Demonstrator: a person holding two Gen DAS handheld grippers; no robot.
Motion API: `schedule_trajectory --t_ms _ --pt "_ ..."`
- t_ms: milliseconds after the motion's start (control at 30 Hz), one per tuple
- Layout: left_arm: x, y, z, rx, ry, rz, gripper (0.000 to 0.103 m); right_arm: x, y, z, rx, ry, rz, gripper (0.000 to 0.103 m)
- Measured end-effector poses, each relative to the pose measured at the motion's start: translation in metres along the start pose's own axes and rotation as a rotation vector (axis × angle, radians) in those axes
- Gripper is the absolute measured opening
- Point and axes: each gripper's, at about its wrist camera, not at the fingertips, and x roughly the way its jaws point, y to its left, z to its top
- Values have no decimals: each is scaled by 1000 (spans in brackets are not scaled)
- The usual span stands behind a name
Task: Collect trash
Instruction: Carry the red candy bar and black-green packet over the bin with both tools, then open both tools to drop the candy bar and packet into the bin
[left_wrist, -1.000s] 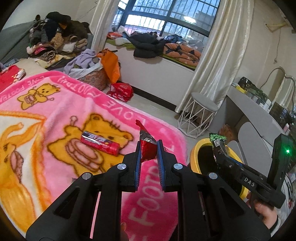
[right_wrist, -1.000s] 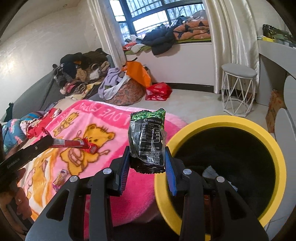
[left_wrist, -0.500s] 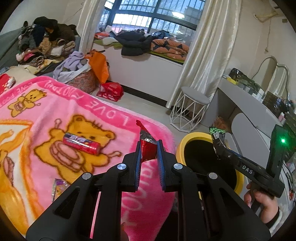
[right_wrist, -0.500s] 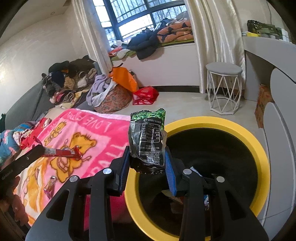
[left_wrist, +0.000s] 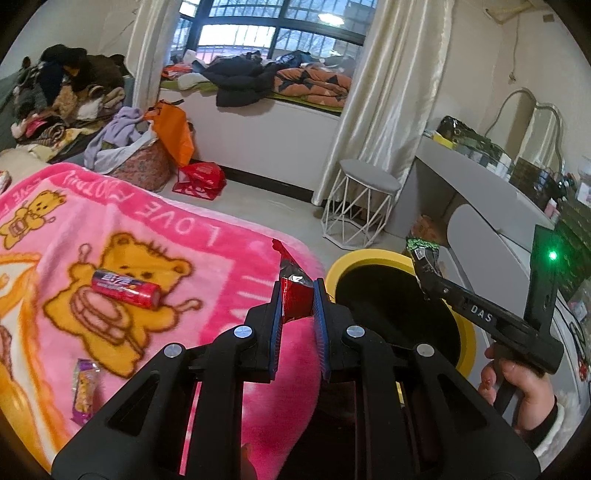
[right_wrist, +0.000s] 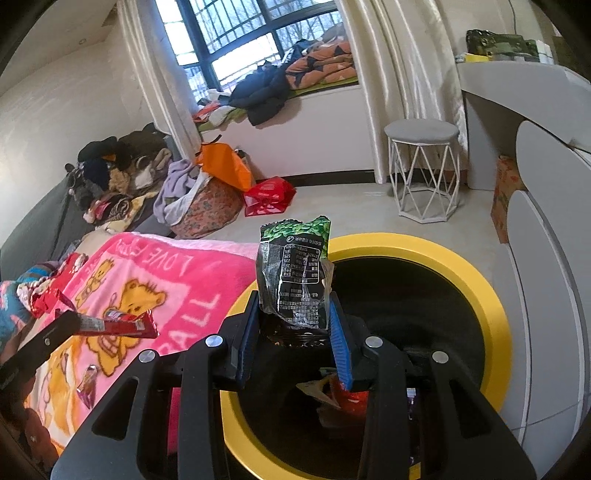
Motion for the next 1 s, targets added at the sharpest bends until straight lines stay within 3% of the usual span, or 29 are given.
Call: schedule_trajectory --t_ms 1000 --pt "61 -59 -22 140 126 -72 11 16 -51 -6 102 79 -51 34"
